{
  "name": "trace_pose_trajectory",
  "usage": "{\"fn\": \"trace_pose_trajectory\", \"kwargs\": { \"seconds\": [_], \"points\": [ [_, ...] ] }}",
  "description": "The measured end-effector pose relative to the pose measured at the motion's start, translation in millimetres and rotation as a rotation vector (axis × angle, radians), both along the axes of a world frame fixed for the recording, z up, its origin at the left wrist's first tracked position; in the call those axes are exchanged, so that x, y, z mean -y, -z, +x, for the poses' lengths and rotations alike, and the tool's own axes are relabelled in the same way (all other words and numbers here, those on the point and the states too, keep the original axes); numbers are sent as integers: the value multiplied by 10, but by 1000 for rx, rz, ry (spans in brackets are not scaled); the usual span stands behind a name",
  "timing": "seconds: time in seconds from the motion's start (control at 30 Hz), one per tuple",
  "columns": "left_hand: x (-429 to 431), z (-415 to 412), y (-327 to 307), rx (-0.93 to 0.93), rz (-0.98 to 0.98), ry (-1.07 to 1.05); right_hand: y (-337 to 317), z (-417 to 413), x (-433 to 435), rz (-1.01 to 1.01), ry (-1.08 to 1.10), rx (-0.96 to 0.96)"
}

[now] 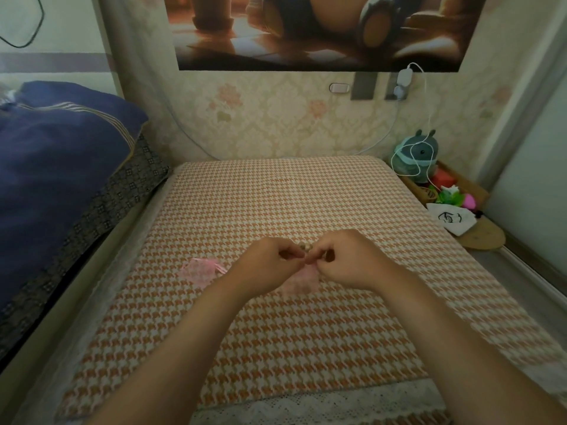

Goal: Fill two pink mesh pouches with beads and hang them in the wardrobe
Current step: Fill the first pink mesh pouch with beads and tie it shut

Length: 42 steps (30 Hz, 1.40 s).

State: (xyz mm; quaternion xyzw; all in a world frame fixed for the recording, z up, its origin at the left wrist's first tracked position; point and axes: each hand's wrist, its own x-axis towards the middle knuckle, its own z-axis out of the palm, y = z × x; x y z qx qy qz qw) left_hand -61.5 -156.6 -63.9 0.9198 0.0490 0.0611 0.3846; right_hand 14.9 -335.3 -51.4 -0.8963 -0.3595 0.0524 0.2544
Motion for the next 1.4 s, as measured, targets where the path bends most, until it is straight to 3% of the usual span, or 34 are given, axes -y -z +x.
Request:
{"fn": "trace_pose_trajectory", "kwargs": {
  "seconds": [0.2, 0.33, 0.43, 0.53, 0.67, 0.77, 0.9, 1.0, 1.17, 1.4],
  "points": [
    [-134, 204, 76, 90, -82, -208, 51, 61, 100, 27, 10, -20],
    [-292, 322, 362, 49, 109, -273, 102, 21, 39, 68, 21, -25],
    [-319, 425, 567, -5, 295, -170, 125, -2, -26, 73, 21, -18],
    [-335, 525, 620, -26, 344, -158, 147, 16, -63, 74, 9, 6],
    [-400, 578, 667, -33, 301, -180, 152, 44, -65, 78, 15, 7],
    [-397, 538, 632, -29, 142, -231, 165, 70, -45, 90, 21, 22],
    [-210, 457, 283, 151, 7, -261, 199, 99, -13, 95, 35, 33],
    [-3, 330, -7, 226, -84, -152, 177, 74, 0, 85, 32, 49],
    [130, 97, -49, 115, 25, -8, 117, -4, 39, 88, 51, 33],
    [160, 130, 5, 124, 155, -73, 137, -21, 65, 127, 31, 9]
  ]
}}
